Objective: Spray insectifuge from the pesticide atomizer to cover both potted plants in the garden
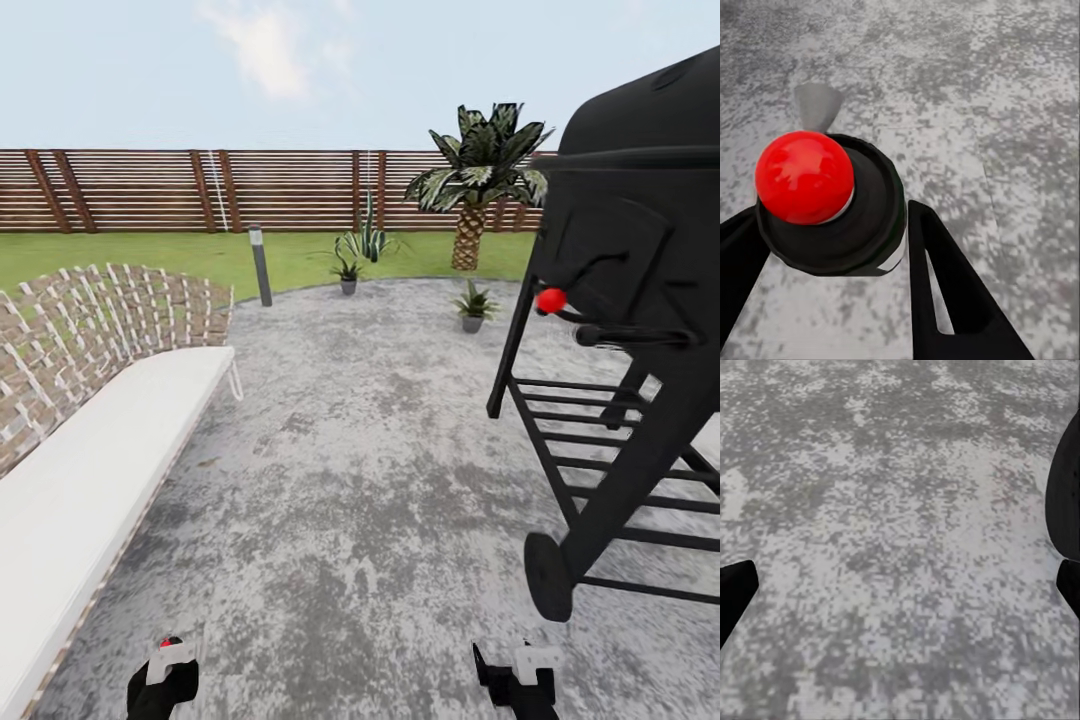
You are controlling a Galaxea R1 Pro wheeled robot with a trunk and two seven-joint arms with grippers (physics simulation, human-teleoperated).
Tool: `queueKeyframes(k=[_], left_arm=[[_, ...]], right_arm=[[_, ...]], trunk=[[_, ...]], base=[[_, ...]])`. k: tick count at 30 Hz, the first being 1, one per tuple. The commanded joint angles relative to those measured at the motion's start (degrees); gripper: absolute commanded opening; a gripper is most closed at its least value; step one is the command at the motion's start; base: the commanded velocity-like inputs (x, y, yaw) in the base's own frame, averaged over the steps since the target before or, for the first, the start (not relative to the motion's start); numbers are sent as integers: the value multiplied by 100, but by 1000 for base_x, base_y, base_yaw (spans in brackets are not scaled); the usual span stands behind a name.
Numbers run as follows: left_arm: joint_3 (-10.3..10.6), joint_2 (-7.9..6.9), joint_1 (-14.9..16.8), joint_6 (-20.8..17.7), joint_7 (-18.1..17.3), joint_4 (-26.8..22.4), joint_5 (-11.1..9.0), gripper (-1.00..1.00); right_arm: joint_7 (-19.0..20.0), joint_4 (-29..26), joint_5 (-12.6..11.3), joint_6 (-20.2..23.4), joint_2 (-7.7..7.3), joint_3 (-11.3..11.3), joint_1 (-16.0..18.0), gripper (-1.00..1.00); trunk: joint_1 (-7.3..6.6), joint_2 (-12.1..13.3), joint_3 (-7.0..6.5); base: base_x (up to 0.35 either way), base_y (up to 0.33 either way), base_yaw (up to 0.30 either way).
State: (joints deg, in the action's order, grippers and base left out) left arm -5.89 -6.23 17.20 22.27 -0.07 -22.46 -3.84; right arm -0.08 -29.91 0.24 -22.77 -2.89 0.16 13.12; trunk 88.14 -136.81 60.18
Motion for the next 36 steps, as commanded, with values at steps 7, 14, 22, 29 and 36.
queueKeyframes(k=[7, 14, 22, 29, 36], left_arm=[[9, -1, 3, 22, -1, 5, -38, -100], [9, -1, 3, 23, -1, 5, -39, -100], [9, -1, 3, 23, -1, 5, -39, -100], [9, -1, 3, 14, -1, 5, -38, -100], [9, -1, 3, 14, -1, 5, -44, -100]], right_arm=[[-1, 3, 2, -17, -1, 2, 2, 100], [-1, 3, 2, -17, -1, 2, 2, 100], [-1, 3, 2, -17, -1, 2, 2, 100], [-1, 3, 2, -17, -1, 2, 3, 100], [-1, 3, 2, -17, -1, 2, 1, 100]], trunk=[[2, -2, 5], [2, -2, 5], [2, -2, 5], [2, -2, 5], [2, -2, 5]], base=[[340, 34, 0], [340, 1, 0], [340, 0, 0], [340, 0, 0], [340, 17, 0]])
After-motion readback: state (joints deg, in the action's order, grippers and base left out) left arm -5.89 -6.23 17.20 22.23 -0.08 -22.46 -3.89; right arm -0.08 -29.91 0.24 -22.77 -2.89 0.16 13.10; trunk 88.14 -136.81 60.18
